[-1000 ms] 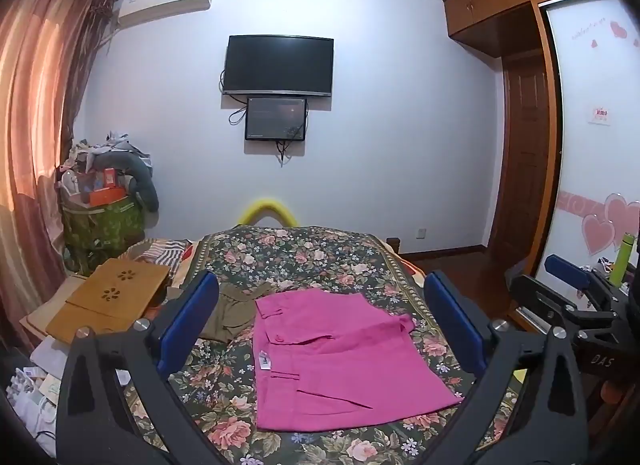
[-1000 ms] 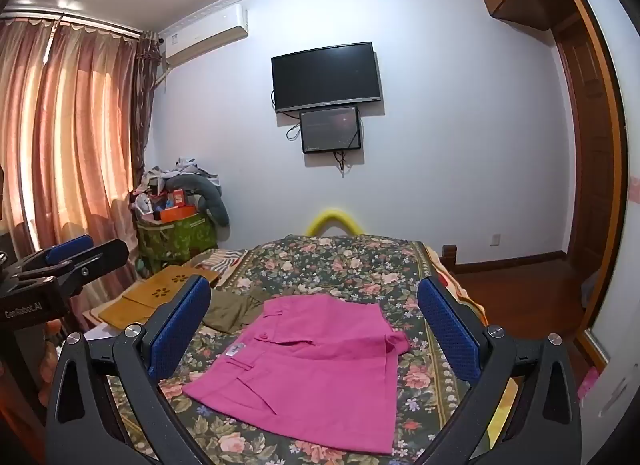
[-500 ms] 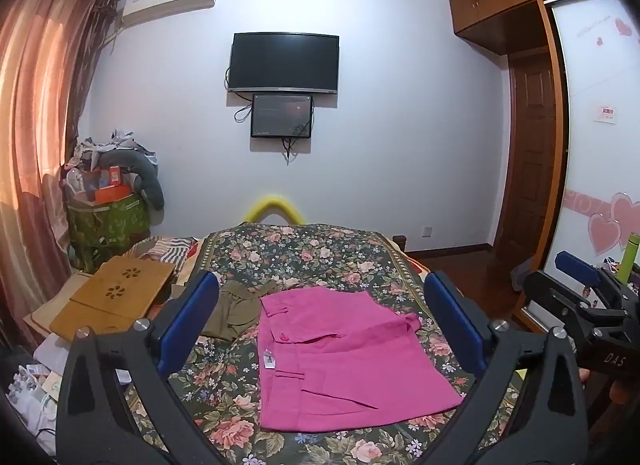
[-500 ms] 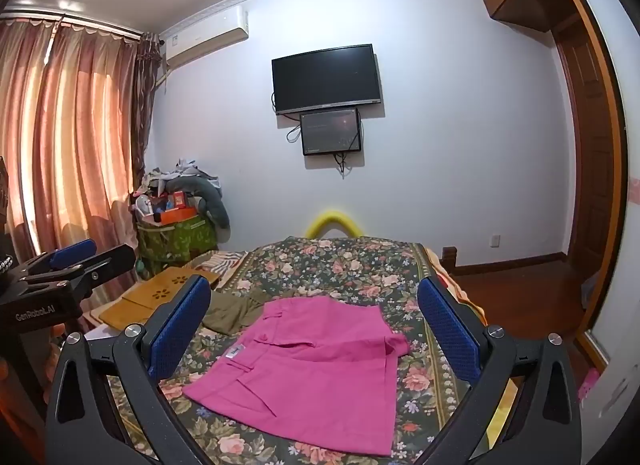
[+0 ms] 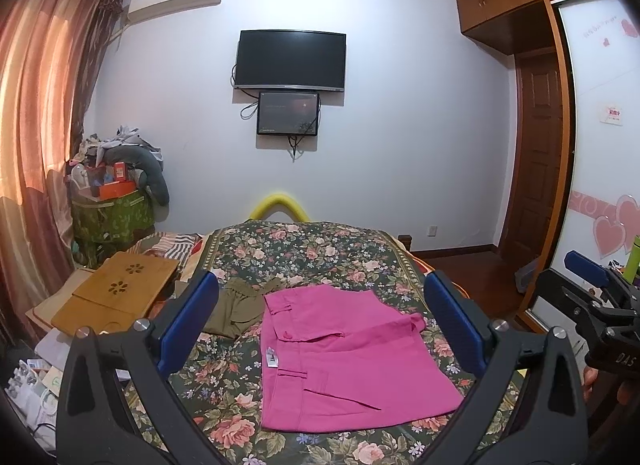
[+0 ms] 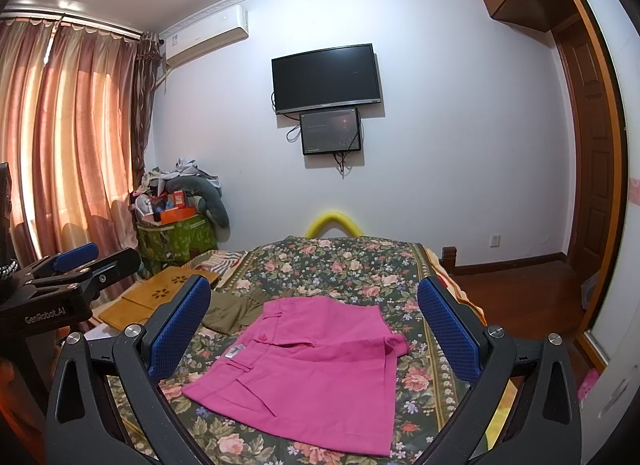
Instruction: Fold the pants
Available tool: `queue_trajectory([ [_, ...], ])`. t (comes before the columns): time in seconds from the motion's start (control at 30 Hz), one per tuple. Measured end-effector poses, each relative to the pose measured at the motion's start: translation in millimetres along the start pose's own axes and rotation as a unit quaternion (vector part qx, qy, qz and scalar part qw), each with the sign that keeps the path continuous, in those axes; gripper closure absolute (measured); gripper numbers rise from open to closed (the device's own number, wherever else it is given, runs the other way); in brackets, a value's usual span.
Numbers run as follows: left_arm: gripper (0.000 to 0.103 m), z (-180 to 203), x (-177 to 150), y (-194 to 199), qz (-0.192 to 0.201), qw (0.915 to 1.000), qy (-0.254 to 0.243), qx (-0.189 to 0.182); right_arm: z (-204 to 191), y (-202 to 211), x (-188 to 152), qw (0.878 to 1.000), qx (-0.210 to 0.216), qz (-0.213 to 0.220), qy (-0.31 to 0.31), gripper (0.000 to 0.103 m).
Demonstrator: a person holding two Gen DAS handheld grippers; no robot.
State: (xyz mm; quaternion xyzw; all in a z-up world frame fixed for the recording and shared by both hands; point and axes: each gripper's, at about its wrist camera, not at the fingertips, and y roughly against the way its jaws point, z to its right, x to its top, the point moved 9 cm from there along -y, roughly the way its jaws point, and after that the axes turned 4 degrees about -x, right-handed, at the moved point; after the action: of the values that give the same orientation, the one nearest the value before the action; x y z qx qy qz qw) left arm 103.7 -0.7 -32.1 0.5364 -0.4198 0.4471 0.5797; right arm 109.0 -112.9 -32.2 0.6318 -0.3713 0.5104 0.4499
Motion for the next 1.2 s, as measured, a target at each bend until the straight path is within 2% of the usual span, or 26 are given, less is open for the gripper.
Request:
queue_trajectory([
  [0.7,0.000,12,-2,0,0.005,0.9997,-0.024,0.008,2,3,2,1.000,-0.004,0.001,0.000,0.000],
  [1.2,0.000,8,2,1,0.003,0.9999,-0.016,0.001,4,2,2,1.000,-0.005,0.000,0.000,0.000],
])
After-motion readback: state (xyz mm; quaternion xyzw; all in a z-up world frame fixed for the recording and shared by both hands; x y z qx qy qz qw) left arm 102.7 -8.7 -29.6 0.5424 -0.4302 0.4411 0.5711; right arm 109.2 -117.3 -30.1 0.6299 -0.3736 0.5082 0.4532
